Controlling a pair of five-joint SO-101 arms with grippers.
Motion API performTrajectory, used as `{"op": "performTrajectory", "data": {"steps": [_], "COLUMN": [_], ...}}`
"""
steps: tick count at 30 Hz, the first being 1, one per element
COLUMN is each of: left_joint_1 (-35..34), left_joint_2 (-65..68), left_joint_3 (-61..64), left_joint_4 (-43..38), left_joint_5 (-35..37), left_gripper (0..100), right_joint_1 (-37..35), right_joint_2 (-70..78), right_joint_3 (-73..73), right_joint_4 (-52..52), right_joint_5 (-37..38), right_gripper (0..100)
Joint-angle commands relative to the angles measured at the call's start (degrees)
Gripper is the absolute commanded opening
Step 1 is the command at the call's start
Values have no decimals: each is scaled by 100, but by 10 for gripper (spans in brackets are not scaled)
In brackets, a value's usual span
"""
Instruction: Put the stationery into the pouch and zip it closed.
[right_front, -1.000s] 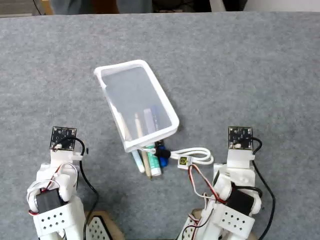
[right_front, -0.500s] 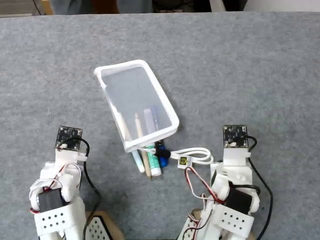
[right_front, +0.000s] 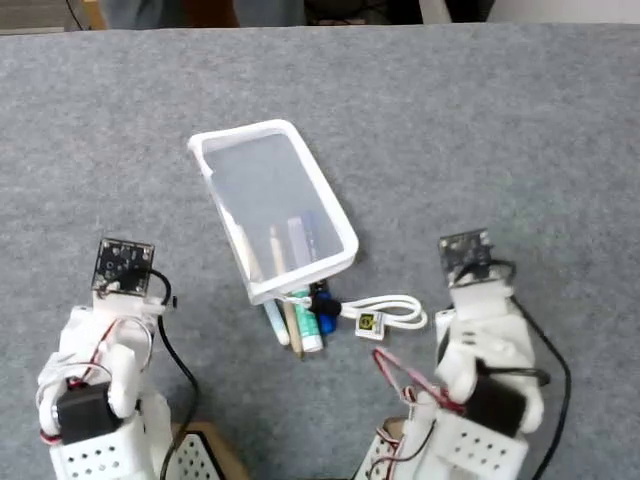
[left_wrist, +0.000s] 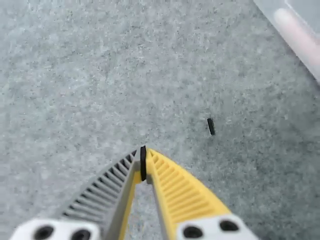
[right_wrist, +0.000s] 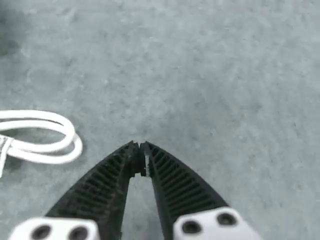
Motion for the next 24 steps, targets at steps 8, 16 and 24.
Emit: {"op": "performTrajectory", "data": {"steps": [8,16,24], "left_joint_1": [48,22,-664], "left_joint_2": [3807,4695,4651], "left_joint_3": [-3310,-3398,-2422], "left_joint_4": [914,1565,686], "left_joint_5": [738,809,765], "left_gripper": [30,30,177], "right_joint_1": [422,-1152,-3059], "right_joint_2": [3987,4646,4875], "right_joint_3": [-4593,-4602,-2782], "right_joint_4": [2127,2813,976], "right_joint_5": [-545,-598,-993], "right_gripper": [15,39,241]}}
